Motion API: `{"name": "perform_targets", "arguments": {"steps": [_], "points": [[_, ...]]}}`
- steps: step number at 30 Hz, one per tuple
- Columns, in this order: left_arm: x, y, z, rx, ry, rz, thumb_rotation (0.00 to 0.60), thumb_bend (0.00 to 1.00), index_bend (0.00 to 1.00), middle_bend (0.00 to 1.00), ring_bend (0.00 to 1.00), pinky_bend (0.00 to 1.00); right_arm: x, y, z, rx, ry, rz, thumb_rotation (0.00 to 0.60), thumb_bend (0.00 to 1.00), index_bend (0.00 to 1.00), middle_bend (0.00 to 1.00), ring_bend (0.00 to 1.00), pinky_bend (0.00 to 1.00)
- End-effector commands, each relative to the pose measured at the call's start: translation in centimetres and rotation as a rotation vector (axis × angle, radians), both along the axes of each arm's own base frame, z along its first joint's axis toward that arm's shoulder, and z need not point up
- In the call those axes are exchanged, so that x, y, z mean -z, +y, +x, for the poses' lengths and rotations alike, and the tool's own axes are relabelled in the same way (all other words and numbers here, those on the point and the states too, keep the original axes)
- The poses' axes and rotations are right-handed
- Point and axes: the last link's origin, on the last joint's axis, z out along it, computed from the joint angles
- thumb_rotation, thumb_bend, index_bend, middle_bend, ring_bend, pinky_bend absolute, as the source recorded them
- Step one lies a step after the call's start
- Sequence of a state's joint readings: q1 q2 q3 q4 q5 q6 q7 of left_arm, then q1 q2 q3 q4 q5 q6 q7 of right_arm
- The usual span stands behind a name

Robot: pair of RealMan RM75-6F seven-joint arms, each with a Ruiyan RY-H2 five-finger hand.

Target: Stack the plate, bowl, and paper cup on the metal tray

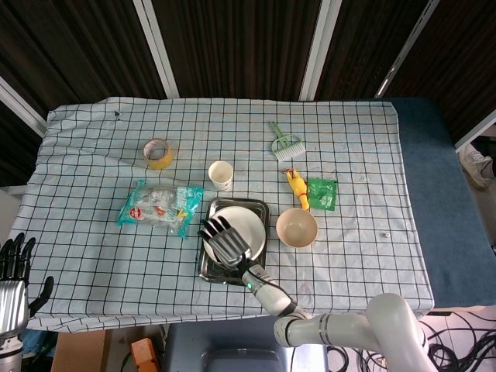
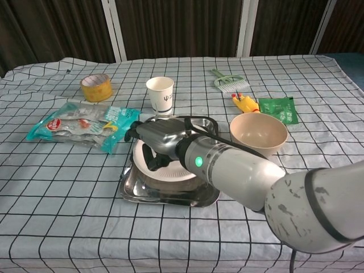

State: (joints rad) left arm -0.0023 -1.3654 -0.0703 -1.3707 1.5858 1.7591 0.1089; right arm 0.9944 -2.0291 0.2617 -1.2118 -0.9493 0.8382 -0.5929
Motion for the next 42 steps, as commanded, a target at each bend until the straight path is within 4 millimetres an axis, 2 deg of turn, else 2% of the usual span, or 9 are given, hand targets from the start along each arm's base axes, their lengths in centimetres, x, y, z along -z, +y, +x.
{"name": "perform_targets", "arguments": {"steps": [1,7,11,17,23,27,32,36,42], "points": [[0.0,0.1,0.0,0.0,0.001,-0.001,0.6,0.35,0.0,0.0,0.0,0.0,-0.8,-0.3,0.0,-0.002,-0.031,-0.033,0.6,0.78,0.09,0.0,0.0,0.0],[0.0,0.1,-0.1,-0.002,-0.002,-0.006,0.6,0.35,0.0,0.0,0.0,0.0,-3.4,-1.4,-1.6,-0.011,-0.032,-0.129,0.6,0.44,0.05,0.0,0.0,0.0],[0.0,0.0,-0.1,-0.001,-0.007,-0.004,0.6,0.35,0.0,0.0,0.0,0.0,-7.5,-1.5,-4.7,-0.079,0.027,-0.232,0.6,0.28,0.08,0.0,0.0,0.0],[0.1,0.3,-0.2,-0.007,-0.005,-0.011,0.6,0.35,0.0,0.0,0.0,0.0,-14.0,1.3,-10.9,-0.11,0.096,-0.252,0.6,0.25,0.13,0.0,0.0,0.0],[0.4,0.8,-0.3,-0.018,-0.004,-0.021,0.6,0.35,0.0,0.0,0.0,0.0,-17.1,3.2,-16.0,-0.109,0.196,-0.26,0.6,0.25,0.16,0.0,0.0,0.0],[0.6,1.0,-0.2,-0.011,-0.004,-0.023,0.6,0.35,0.0,0.0,0.0,0.0,-17.9,3.6,-19.1,-0.078,0.248,-0.266,0.6,0.25,0.17,0.0,0.0,0.0],[0.9,1.3,-0.2,-0.01,-0.001,-0.032,0.6,0.35,0.0,0.0,0.0,0.0,-17.6,3.4,-21.3,-0.045,0.269,-0.253,0.6,0.25,0.18,0.0,0.0,0.0],[1.0,1.5,-0.3,-0.013,-0.001,-0.031,0.6,0.35,0.0,0.0,0.0,0.0,-16.2,2.8,-21.6,-0.017,0.246,-0.226,0.6,0.25,0.2,0.0,0.0,0.0],[1.0,1.5,-0.5,-0.023,-0.001,-0.029,0.6,0.35,0.0,0.0,0.0,0.0,-13.8,1.8,-22.1,0.005,0.234,-0.195,0.6,0.25,0.34,0.0,0.0,0.0]]}}
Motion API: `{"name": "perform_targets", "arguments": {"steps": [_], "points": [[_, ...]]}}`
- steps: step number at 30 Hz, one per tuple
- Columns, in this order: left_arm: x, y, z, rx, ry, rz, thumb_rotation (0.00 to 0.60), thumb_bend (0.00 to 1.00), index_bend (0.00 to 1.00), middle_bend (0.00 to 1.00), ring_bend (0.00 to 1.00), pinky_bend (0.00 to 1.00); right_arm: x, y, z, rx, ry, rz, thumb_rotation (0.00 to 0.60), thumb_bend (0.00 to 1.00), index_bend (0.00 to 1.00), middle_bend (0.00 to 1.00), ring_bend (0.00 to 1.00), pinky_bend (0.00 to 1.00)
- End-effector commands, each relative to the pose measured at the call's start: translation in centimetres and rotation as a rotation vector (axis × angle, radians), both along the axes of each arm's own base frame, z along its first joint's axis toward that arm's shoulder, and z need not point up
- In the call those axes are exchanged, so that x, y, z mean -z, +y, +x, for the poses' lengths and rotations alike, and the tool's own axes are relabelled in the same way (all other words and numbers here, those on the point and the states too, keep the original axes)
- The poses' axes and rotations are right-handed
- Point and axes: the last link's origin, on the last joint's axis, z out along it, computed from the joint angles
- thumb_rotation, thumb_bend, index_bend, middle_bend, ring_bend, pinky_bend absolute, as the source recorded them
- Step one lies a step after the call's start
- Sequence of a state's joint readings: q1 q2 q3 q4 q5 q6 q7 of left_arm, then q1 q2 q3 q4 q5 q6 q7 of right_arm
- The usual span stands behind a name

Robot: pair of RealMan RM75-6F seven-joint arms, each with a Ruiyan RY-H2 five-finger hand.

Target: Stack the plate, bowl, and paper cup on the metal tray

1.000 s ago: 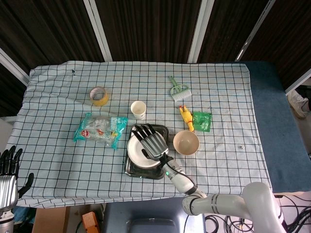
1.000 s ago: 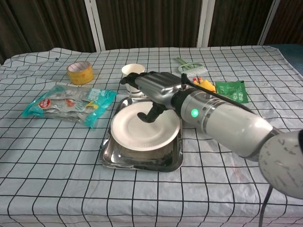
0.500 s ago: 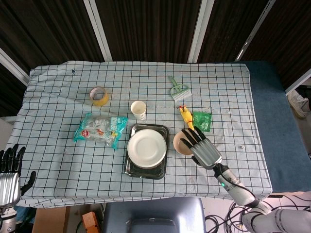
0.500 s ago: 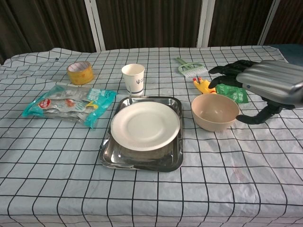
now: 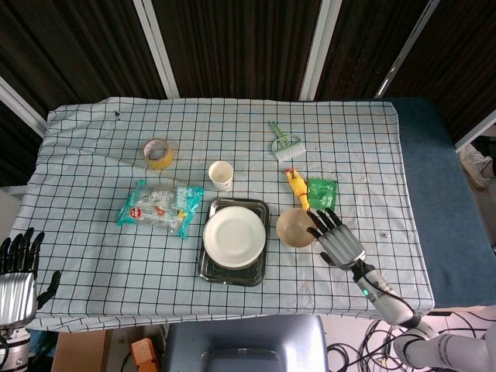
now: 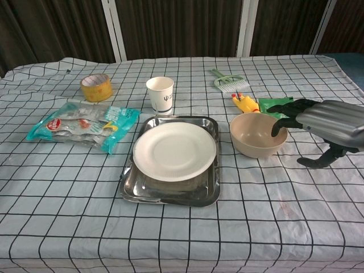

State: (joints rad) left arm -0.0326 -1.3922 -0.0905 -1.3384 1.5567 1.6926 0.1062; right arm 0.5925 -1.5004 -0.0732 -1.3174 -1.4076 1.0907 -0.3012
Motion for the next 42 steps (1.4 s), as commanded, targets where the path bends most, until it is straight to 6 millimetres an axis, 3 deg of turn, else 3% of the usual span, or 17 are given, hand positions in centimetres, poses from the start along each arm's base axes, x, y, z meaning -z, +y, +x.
{"name": "perform_targets", "arguments": {"steps": [1,6,13,21,30,36,42], "points": [[0.0,0.0,-0.1,-0.003,0.0,0.002,0.6,0.35,0.0,0.0,0.0,0.0,1.3,-0.5,-0.1,0.014,-0.022,0.014,0.6,0.26,0.36,0.0,0.0,0.0],[-0.1,0.1,-0.1,-0.003,-0.002,0.004,0.6,0.35,0.0,0.0,0.0,0.0,1.6,-0.9,-0.2,0.015,-0.055,-0.006,0.6,0.36,0.48,0.0,0.0,0.0],[-0.2,0.1,-0.1,0.003,-0.009,-0.001,0.6,0.35,0.0,0.0,0.0,0.0,2.0,-1.3,0.2,0.01,-0.067,-0.011,0.6,0.4,0.58,0.0,0.0,0.0],[-0.3,0.0,-0.1,0.005,-0.009,0.006,0.6,0.35,0.0,0.0,0.0,0.0,1.8,-1.7,1.7,-0.023,-0.121,-0.035,0.6,0.46,0.64,0.0,0.0,0.0],[-0.3,0.0,-0.2,0.007,-0.018,0.003,0.6,0.35,0.0,0.0,0.0,0.0,1.3,-2.5,6.8,-0.107,-0.227,-0.062,0.6,0.46,0.66,0.0,0.0,0.0],[-0.4,-0.1,-0.1,0.009,-0.021,0.008,0.6,0.35,0.0,0.0,0.0,0.0,2.9,-2.2,11.4,-0.191,-0.242,-0.043,0.6,0.46,0.65,0.0,0.0,0.0],[-0.5,-0.2,-0.2,0.008,-0.023,0.008,0.6,0.35,0.0,0.0,0.0,0.0,5.9,-1.6,14.1,-0.253,-0.224,-0.027,0.6,0.46,0.65,0.0,0.0,0.0]]}}
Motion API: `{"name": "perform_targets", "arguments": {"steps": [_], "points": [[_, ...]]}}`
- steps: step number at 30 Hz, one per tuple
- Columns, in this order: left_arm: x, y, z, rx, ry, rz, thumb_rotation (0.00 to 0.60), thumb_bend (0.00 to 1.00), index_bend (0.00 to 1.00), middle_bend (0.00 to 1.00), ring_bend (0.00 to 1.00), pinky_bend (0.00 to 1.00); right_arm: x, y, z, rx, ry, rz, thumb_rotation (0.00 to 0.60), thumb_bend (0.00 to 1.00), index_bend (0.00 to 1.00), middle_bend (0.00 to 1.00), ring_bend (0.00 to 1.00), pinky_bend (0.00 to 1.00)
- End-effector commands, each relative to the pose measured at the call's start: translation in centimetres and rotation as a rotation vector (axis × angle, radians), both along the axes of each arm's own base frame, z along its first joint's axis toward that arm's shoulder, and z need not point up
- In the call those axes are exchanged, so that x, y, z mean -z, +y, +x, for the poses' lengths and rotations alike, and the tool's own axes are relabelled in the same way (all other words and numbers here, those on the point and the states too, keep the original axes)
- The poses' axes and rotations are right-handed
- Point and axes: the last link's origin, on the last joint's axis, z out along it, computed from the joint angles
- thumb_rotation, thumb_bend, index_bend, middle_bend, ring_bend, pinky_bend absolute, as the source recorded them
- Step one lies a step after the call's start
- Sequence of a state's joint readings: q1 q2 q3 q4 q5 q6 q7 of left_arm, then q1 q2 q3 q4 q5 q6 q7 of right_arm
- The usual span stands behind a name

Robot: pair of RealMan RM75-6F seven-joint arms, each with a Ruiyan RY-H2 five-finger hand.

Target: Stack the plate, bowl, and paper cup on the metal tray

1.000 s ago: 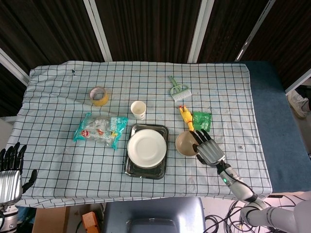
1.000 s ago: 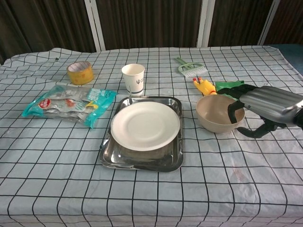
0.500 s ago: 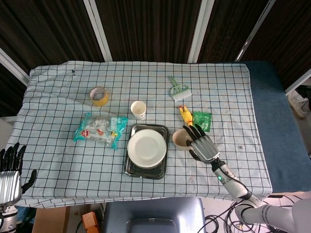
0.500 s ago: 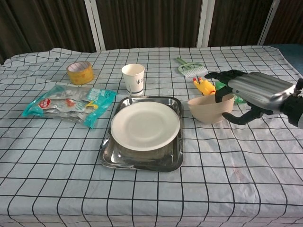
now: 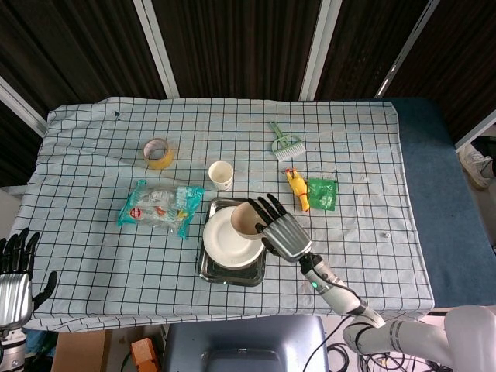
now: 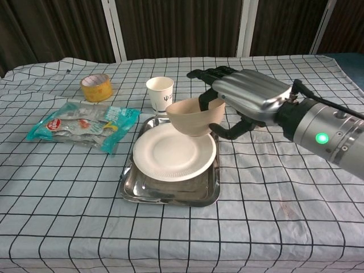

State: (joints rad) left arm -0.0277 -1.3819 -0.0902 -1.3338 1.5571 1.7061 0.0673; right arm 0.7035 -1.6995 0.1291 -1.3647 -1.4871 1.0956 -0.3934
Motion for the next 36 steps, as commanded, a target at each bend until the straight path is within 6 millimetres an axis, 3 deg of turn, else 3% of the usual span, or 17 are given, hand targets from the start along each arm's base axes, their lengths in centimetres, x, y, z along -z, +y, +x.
{"name": "perform_targets", "arguments": {"steps": [1,8,14,22,25,31,36], "points": [[0.0,0.0,0.0,-0.002,-0.001,-0.002,0.6,0.35,0.0,0.0,0.0,0.0,2.3,0.3,1.6,-0.035,0.019,0.012,0.6,0.46,0.65,0.0,0.0,0.0],[0.0,0.0,-0.1,-0.004,-0.002,-0.008,0.6,0.35,0.0,0.0,0.0,0.0,5.0,0.1,2.5,-0.03,0.025,0.022,0.6,0.46,0.65,0.0,0.0,0.0],[-0.1,-0.2,-0.1,-0.005,-0.004,-0.004,0.6,0.35,0.0,0.0,0.0,0.0,5.8,-0.3,3.0,-0.025,0.006,0.021,0.6,0.46,0.65,0.0,0.0,0.0],[0.0,-0.1,-0.1,-0.006,-0.002,-0.011,0.6,0.35,0.0,0.0,0.0,0.0,6.0,-0.5,2.1,-0.026,0.042,-0.002,0.6,0.46,0.63,0.0,0.0,0.0],[0.1,-0.1,-0.1,-0.007,-0.003,-0.014,0.6,0.35,0.0,0.0,0.0,0.0,6.1,-0.5,1.8,-0.022,0.055,0.007,0.6,0.46,0.6,0.0,0.0,0.0],[0.3,0.1,0.0,-0.005,-0.004,-0.024,0.6,0.35,0.0,0.0,0.0,0.0,5.7,-0.1,1.1,-0.002,0.041,0.037,0.6,0.26,0.41,0.0,0.0,0.0],[0.4,0.2,0.0,-0.008,-0.004,-0.029,0.6,0.35,0.0,0.0,0.0,0.0,4.8,0.1,0.3,0.005,0.057,0.043,0.6,0.22,0.29,0.0,0.0,0.0]]}}
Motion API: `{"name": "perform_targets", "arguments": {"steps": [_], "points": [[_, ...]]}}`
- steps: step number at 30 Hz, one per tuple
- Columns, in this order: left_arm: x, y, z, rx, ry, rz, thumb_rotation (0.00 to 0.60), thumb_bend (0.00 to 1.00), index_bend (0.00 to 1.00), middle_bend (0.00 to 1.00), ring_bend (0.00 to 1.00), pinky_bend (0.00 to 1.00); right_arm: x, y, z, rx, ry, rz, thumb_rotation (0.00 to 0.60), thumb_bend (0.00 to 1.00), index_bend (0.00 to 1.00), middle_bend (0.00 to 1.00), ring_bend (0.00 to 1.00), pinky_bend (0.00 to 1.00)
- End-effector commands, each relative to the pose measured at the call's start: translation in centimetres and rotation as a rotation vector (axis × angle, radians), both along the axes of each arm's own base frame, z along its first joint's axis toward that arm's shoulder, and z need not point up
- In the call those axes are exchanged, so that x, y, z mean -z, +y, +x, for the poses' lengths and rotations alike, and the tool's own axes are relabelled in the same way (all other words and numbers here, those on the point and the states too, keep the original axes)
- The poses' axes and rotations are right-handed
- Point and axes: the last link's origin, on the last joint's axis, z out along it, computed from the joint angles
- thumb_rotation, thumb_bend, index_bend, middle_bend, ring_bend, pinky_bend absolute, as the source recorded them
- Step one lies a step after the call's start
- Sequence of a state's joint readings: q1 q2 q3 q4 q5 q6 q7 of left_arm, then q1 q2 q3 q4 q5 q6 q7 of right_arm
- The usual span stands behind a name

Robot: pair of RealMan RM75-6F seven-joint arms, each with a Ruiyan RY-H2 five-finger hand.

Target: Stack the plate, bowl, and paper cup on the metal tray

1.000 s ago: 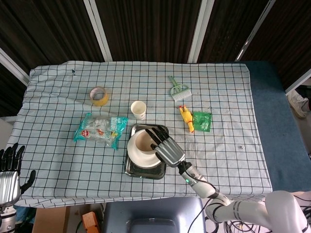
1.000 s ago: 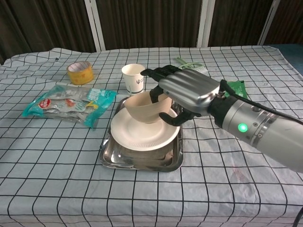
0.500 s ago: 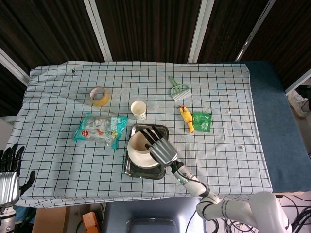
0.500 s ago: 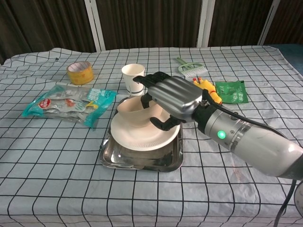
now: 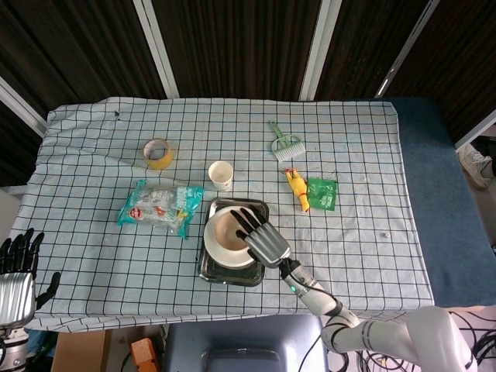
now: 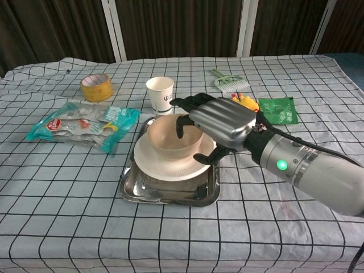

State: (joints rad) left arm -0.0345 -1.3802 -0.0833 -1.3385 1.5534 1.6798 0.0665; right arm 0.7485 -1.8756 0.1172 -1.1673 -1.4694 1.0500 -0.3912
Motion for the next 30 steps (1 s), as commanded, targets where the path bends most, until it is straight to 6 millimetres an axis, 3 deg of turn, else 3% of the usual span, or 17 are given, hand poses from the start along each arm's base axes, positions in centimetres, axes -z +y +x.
{"name": "perform_targets", "arguments": {"steps": [1,8,13,21,30], "points": [[0.0,0.0,0.0,0.0,0.0,0.0,0.6,0.35,0.0,0.0,0.0,0.0,-0.6,0.2,-0.6,0.015,0.013,0.012,0.6,0.22,0.27,0.0,0.0,0.0],[-0.1,-0.2,0.1,0.003,0.002,0.007,0.6,0.35,0.0,0.0,0.0,0.0,-3.7,-0.1,-0.9,0.047,-0.059,-0.006,0.6,0.21,0.23,0.0,0.0,0.0],[-0.3,0.0,-0.1,-0.001,-0.004,0.01,0.6,0.35,0.0,0.0,0.0,0.0,-5.7,-2.5,-0.4,0.089,-0.101,-0.086,0.6,0.21,0.28,0.0,0.0,0.0],[-0.5,0.8,-0.1,0.006,0.003,0.007,0.6,0.35,0.0,0.0,0.0,0.0,-5.1,-7.3,1.1,0.165,-0.067,-0.155,0.6,0.21,0.29,0.0,0.0,0.0],[-1.3,1.0,-0.8,-0.035,-0.001,0.045,0.6,0.35,0.0,0.0,0.0,0.0,-2.6,-11.6,3.5,0.238,-0.074,-0.195,0.6,0.21,0.3,0.0,0.0,0.0]]}}
